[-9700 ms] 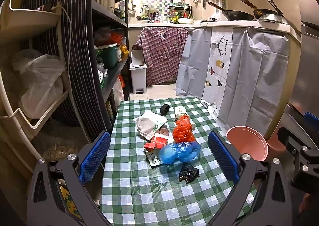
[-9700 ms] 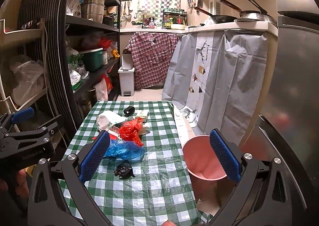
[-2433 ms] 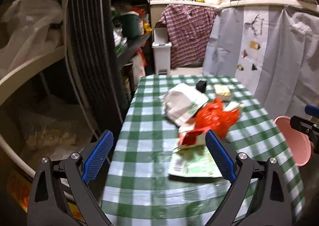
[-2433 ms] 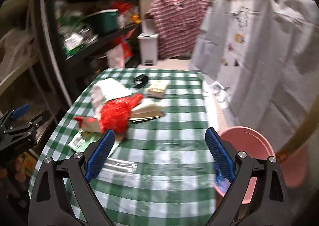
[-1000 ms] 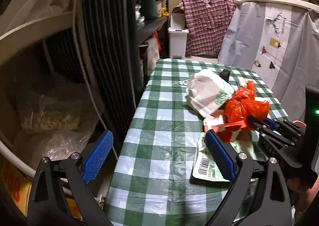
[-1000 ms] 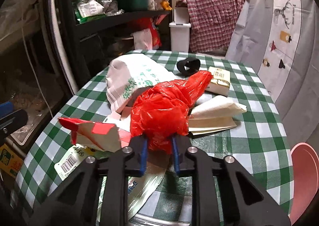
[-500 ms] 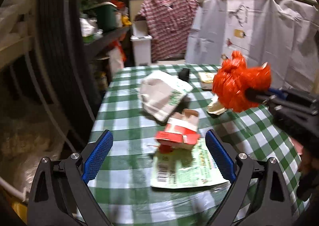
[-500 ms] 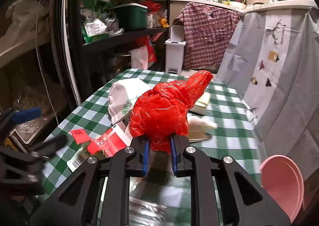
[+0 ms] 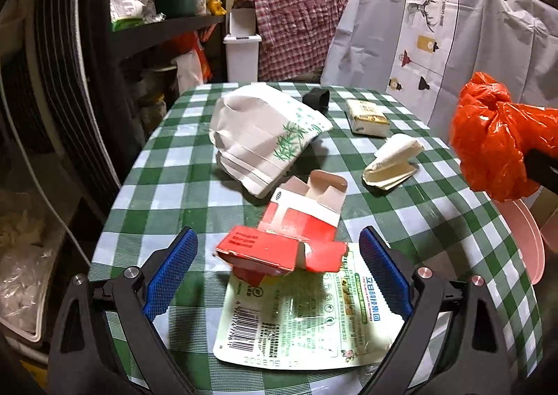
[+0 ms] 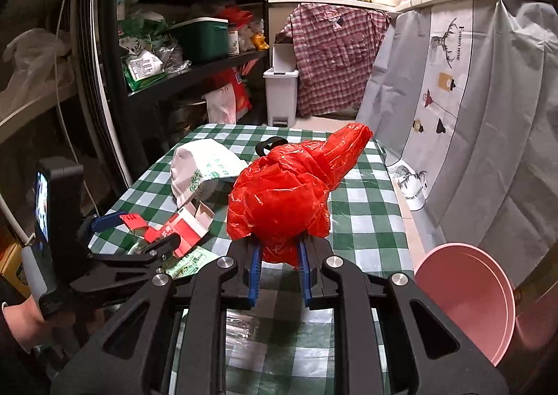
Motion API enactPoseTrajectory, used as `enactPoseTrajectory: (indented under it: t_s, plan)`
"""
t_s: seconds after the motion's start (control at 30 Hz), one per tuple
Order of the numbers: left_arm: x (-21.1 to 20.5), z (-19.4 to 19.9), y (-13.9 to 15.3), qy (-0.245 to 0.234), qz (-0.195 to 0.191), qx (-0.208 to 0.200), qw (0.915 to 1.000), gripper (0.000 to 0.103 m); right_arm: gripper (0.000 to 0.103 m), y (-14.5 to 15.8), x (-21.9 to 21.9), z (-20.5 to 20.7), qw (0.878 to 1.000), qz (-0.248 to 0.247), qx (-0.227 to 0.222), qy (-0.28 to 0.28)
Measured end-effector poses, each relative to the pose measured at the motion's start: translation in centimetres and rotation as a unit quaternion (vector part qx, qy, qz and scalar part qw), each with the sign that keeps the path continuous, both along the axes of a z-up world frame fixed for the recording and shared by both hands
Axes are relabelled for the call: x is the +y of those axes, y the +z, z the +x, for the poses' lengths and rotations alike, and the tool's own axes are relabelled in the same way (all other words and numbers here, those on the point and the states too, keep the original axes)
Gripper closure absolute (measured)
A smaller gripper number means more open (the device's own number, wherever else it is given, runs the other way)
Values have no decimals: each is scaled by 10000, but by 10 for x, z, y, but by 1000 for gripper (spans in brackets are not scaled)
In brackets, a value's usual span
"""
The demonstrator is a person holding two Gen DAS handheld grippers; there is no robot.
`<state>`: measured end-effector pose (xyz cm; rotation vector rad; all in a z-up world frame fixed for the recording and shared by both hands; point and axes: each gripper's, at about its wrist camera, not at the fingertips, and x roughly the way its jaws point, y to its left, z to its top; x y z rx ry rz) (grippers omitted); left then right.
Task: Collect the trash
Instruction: 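Grasp the red-and-white paper box with the left gripper while the right gripper holds the red bag, then carry both items over the pink bucket and open both grippers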
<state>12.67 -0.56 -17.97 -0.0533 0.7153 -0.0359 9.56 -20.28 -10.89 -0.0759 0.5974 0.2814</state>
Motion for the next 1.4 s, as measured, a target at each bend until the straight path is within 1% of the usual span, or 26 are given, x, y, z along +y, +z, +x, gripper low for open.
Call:
enactPoseTrajectory:
  t_s: [0.03,0.07,0.1,0.13,0.17,0.2,0.33,0.47,0.57,0.63,0.7,0.8,0.9,1.03,1.17,1.27,1.4]
  plan:
    - [0,1,0,-13,-5,19,10000,14,84,-1,0,1,10000,0,12,2]
    - [0,1,-1,-23,-18,31,10000,19,84,-2,1,1,10000,9,25,5]
    - [1,2,-2,-50,-45,61,10000,28,84,-3,2,2,10000,19,44,14]
    - [1,3,-2,-80,-78,98,9999,33,84,-3,3,2,10000,19,52,23]
    - [1,4,-2,-90,-98,121,9998,42,84,-4,4,2,10000,14,56,38]
    - [2,5,-2,-95,-129,143,9998,46,84,-4,4,2,10000,8,59,58]
    - [5,3,-1,23,-151,90,9998,47,84,-8,8,3,9999,-40,91,104]
    - [6,-2,6,120,-104,-73,9998,47,84,-9,6,3,9999,-54,111,77]
    - [10,-7,20,155,-270,-157,9994,47,84,-7,3,1,9999,-47,90,41]
    - [14,-15,35,174,-429,-263,9986,47,84,-5,1,0,10000,-44,69,16]
    - [15,-22,50,141,-504,-354,9980,47,84,-2,-2,-2,10000,-37,57,-2]
    - [11,-34,74,28,-481,-521,9975,47,84,7,-9,-5,10000,-12,12,-32]
    - [4,-41,91,-108,-497,-606,9969,47,84,22,-19,-9,9999,46,-91,-78]
    - [-18,-47,109,-356,-398,-623,9966,47,84,42,-36,-16,9996,94,-200,-153]
    - [-45,-47,120,-618,-444,-533,9957,47,84,58,-57,-26,9994,67,-239,-226]
    - [-72,-47,127,-840,-432,-489,9943,47,84,68,-74,-35,9992,-26,-283,-282]
    - [-114,-49,131,-1150,-298,-460,9918,47,84,76,-102,-46,9983,-152,-329,-449]
